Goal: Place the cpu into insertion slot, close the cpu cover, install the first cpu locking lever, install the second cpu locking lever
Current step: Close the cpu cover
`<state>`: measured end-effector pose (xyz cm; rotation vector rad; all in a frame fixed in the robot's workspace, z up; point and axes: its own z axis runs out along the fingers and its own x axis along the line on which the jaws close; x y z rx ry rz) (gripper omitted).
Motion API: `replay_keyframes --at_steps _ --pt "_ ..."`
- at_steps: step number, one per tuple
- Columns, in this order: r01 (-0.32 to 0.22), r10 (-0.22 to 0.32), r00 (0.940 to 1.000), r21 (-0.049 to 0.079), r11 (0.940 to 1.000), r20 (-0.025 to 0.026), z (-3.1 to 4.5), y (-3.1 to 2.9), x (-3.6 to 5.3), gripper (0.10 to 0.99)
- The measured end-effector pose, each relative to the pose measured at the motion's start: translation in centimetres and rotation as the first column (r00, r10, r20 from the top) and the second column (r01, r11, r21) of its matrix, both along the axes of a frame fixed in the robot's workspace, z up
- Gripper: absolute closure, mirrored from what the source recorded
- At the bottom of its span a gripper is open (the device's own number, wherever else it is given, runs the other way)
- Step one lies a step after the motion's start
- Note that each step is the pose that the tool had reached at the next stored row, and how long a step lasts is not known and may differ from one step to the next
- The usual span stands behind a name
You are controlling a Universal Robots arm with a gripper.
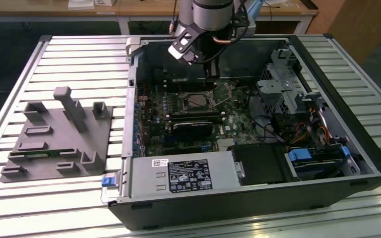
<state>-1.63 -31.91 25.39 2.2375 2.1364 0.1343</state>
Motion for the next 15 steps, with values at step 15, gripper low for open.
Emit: replay_keyframes --at_steps 15 --pt "0.000 0.000 1.0000 0.000 1.0000 0.0000 0.00 0.00 2.39 0.980"
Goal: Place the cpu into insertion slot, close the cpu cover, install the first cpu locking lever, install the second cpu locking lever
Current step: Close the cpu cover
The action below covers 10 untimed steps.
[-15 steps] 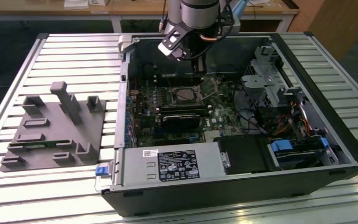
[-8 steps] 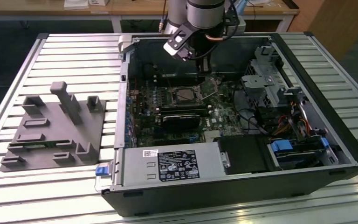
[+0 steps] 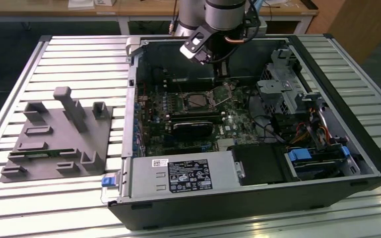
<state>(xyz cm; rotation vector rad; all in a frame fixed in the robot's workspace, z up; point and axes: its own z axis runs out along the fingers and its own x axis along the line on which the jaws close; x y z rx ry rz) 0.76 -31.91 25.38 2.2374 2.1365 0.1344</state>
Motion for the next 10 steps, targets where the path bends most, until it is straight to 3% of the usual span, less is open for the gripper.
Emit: replay_keyframes --at_steps 10 --pt "0.000 0.000 1.0000 0.000 1.0000 0.0000 0.00 0.00 1.47 0.980"
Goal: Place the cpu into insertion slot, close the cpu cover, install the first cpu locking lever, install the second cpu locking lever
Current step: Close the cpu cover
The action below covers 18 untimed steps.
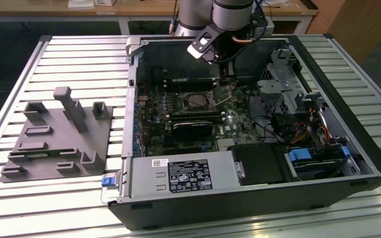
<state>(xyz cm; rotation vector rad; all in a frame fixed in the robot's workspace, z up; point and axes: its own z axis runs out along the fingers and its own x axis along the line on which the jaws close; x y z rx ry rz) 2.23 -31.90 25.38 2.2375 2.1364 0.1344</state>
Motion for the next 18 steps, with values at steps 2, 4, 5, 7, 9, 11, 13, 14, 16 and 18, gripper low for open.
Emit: replay_keyframes --at_steps 2,4,5,7,9,11,13,14,16,18 --pt "0.000 0.000 1.0000 0.000 1.0000 0.0000 0.00 0.00 0.20 0.980" --pt "0.000 0.000 1.0000 0.000 1.0000 -0.0001 0.01 0.00 0.41 0.980" --pt "0.000 0.000 1.0000 0.000 1.0000 0.0000 0.00 0.00 0.51 0.980" --pt "0.000 0.000 1.0000 0.000 1.0000 0.0000 0.00 0.00 0.70 0.980" --pt "0.000 0.000 1.0000 0.000 1.0000 0.0000 0.00 0.00 0.90 0.980" --pt "0.000 0.000 1.0000 0.000 1.0000 0.0000 0.00 0.00 1.14 0.980" --pt "0.000 0.000 1.0000 0.000 1.0000 0.0000 0.00 0.00 1.47 0.980" --pt "0.000 0.000 1.0000 0.000 1.0000 0.0000 0.00 0.00 1.66 0.980" --pt "0.000 0.000 1.0000 0.000 1.0000 0.0000 0.00 0.01 2.08 0.980" --pt "0.000 0.000 1.0000 0.000 1.0000 0.0000 0.00 0.02 2.50 0.980"
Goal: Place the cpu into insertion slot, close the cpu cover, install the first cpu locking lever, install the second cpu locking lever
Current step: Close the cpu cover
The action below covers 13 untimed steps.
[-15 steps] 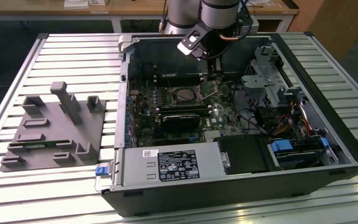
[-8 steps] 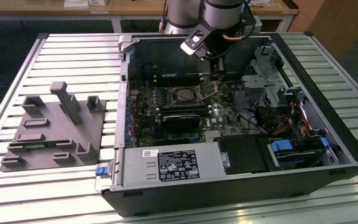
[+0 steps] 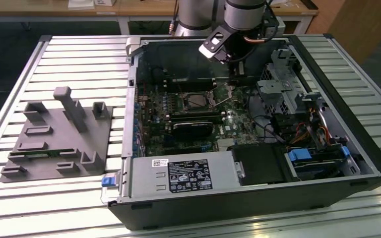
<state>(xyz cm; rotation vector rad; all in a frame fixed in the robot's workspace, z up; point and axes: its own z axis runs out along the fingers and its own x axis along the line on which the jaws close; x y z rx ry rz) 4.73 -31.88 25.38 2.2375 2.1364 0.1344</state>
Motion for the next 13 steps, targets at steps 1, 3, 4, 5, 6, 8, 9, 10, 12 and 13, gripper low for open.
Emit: replay_keyframes --at_steps 1,3,4,5,6,8,9,10,12,13 --pt "0.000 0.000 1.0000 0.000 1.0000 -0.0001 0.00 0.01 0.21 0.980" --pt "0.000 0.000 1.0000 0.000 1.0000 0.0000 -0.01 0.02 0.58 0.980" --pt "0.000 0.000 1.0000 0.000 1.0000 0.0000 -0.01 0.02 0.75 0.980" --pt "0.000 0.000 1.0000 0.000 1.0000 0.0000 -0.01 0.03 0.90 0.980" --pt "0.000 0.000 1.0000 0.000 1.0000 -0.0001 -0.03 0.03 1.02 0.980" --pt "0.000 0.000 1.0000 0.000 1.0000 -0.0013 -0.15 0.04 1.23 0.980" --pt "0.000 0.000 1.0000 0.000 1.0000 -0.0023 -0.23 0.04 1.33 0.980" --pt "0.000 0.000 1.0000 0.000 1.0000 -0.0033 -0.32 0.04 1.42 0.980" --pt "0.000 0.000 1.0000 0.000 1.0000 -0.0055 -0.52 0.04 1.61 0.980" --pt "0.000 0.000 1.0000 0.000 1.0000 -0.0064 -0.62 0.04 1.69 0.980"
